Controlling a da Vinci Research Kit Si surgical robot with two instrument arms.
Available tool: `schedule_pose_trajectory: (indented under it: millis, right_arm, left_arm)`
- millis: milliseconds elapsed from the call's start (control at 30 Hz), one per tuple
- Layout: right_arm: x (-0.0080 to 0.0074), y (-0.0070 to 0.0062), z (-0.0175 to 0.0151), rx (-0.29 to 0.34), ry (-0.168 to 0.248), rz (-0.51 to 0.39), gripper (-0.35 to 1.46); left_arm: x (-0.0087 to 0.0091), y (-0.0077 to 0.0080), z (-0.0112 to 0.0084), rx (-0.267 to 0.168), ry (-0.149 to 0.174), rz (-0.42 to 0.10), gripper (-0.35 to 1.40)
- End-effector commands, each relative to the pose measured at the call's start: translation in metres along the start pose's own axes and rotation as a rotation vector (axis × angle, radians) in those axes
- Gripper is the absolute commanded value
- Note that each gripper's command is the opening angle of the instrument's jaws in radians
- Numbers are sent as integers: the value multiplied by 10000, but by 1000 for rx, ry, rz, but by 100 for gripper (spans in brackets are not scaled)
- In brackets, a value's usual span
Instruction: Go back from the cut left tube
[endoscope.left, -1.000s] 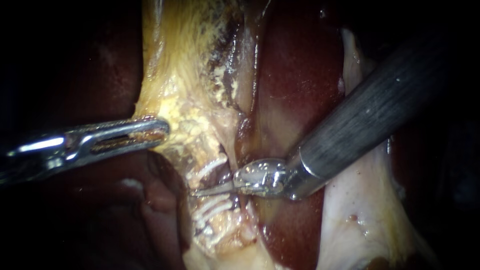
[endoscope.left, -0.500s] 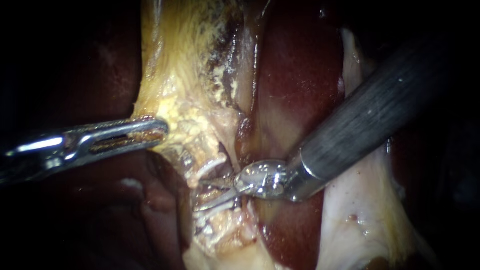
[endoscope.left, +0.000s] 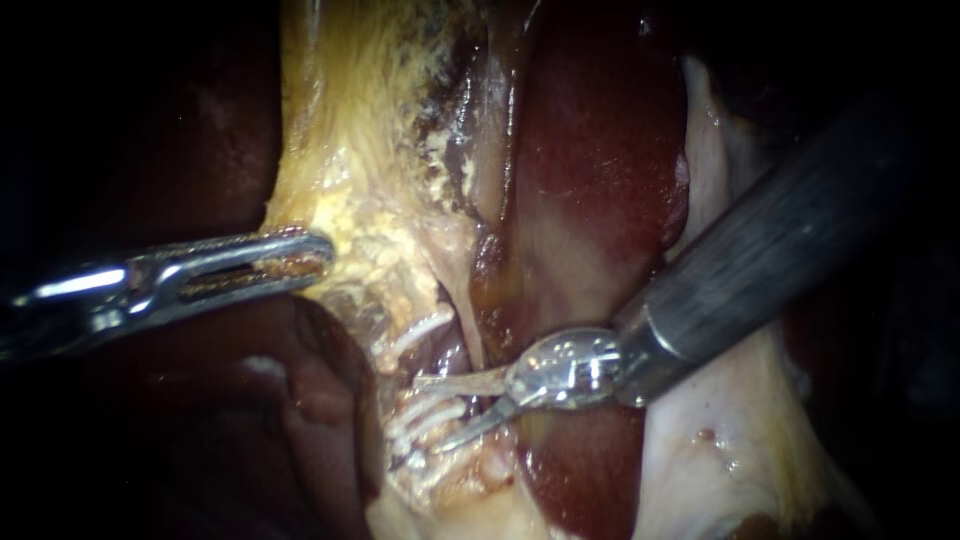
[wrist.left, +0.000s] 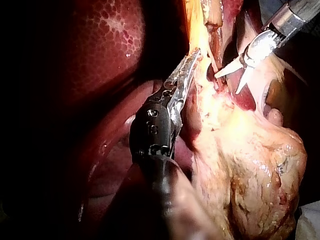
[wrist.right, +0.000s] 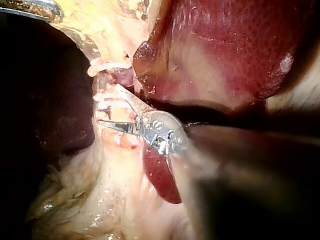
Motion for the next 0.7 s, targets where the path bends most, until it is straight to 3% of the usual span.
schedule_pose_trajectory:
  millis: [33, 400, 700]
  right_arm:
    - [0, 3, -10, -11, -6, -6, 143]
    - [27, 24, -101, -122, -34, -81, 145]
    - [40, 26, -125, -152, -24, -93, 145]
  left_arm:
    - [0, 1, 0, -1, -1, 0, -35]
    - [3, 2, 3, -3, -2, 1, -35]
    - [16, 11, 29, -2, -10, 3, -35]
